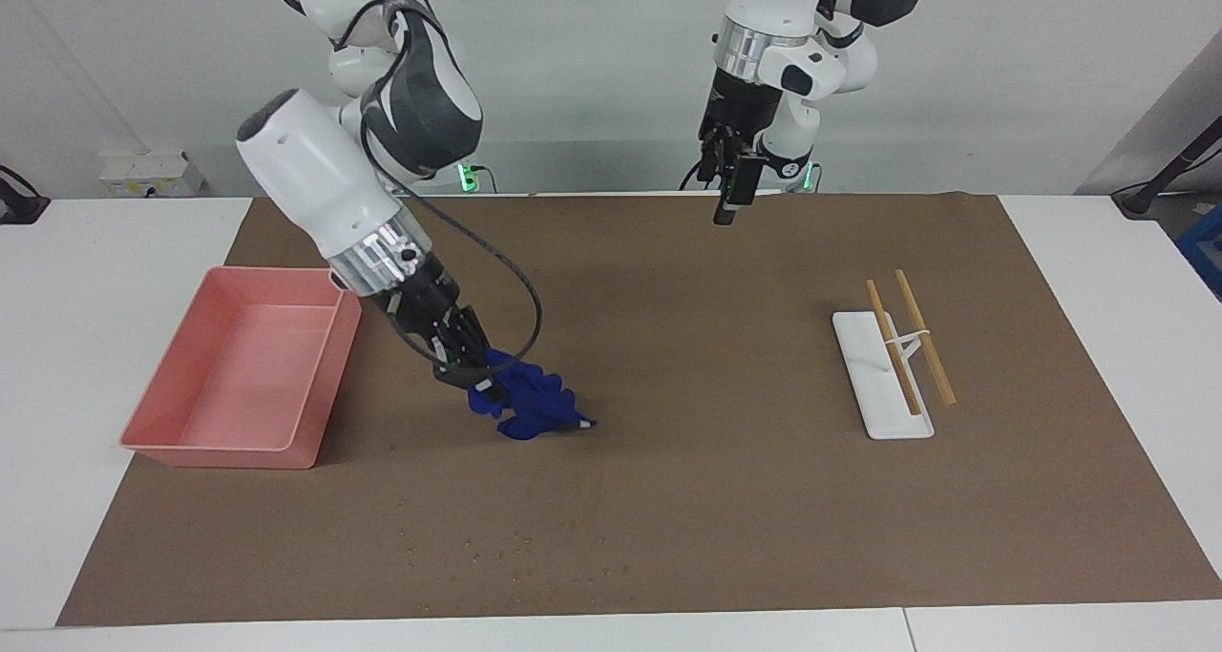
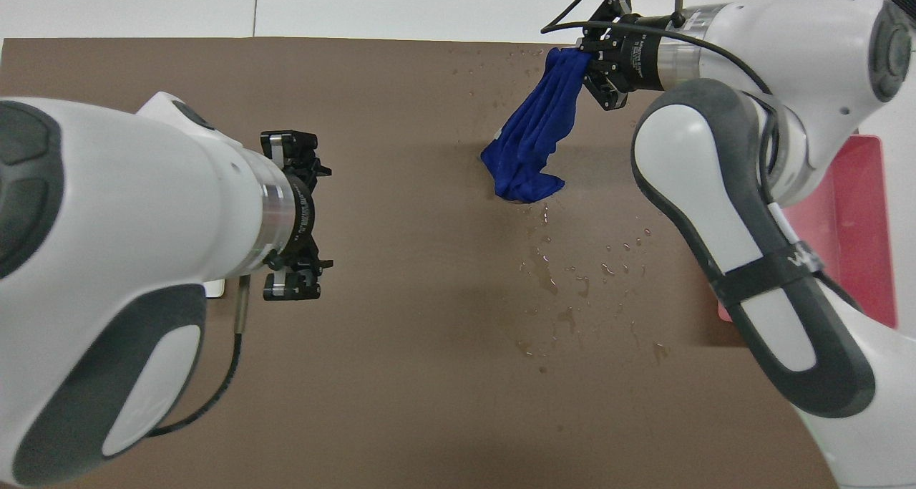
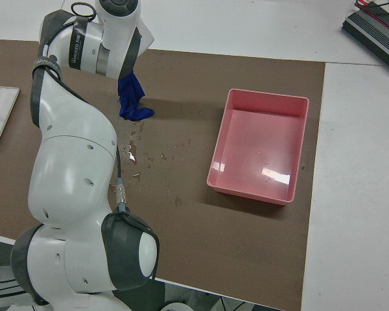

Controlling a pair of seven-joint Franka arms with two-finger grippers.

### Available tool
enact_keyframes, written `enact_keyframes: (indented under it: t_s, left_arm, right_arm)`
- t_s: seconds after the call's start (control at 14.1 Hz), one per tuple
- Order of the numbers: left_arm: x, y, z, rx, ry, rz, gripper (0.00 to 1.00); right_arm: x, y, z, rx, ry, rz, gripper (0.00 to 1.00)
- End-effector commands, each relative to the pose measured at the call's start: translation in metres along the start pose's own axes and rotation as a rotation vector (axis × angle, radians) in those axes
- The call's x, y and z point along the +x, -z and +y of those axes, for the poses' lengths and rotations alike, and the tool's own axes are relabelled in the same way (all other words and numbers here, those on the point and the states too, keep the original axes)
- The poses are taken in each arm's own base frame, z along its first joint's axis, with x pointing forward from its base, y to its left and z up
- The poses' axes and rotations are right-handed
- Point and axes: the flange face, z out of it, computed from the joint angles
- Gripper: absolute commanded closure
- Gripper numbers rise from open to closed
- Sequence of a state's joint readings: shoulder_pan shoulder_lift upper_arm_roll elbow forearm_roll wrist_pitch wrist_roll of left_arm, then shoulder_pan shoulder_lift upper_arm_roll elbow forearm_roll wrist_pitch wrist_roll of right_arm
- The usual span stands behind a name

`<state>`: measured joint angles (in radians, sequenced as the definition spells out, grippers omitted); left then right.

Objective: Wipe water with towel using both arms
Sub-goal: 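Pull the cloth away with the right gripper while the left gripper withdraws, then lower the cloth onto the wet patch with the right gripper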

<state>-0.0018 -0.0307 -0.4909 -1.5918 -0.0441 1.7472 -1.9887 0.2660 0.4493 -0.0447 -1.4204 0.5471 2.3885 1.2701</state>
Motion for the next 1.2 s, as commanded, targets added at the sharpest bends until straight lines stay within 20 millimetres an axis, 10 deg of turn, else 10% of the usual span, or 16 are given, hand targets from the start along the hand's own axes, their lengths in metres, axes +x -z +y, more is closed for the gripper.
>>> enact_keyframes:
  t_s: [0.0, 0.64, 1.13]
  left_arm:
    - [0.041, 0.001, 0.000, 0.051, -0.119, 0.044, 0.00]
    - [0.175, 0.002, 0.003, 0.235, -0.652, 0.037, 0.00]
    - [0.213, 0.011, 0.013, 0.196, -1.000, 0.019, 0.00]
  right_arm:
    - [0.014, -0.026, 0.003, 0.033, 0.102, 0.041, 1.00]
    - [0.032, -0.132, 0.077, -0.050, 0.250, 0.090, 1.00]
    - [0.041, -0.177, 0.098, -0.109, 0.523, 0.079, 1.00]
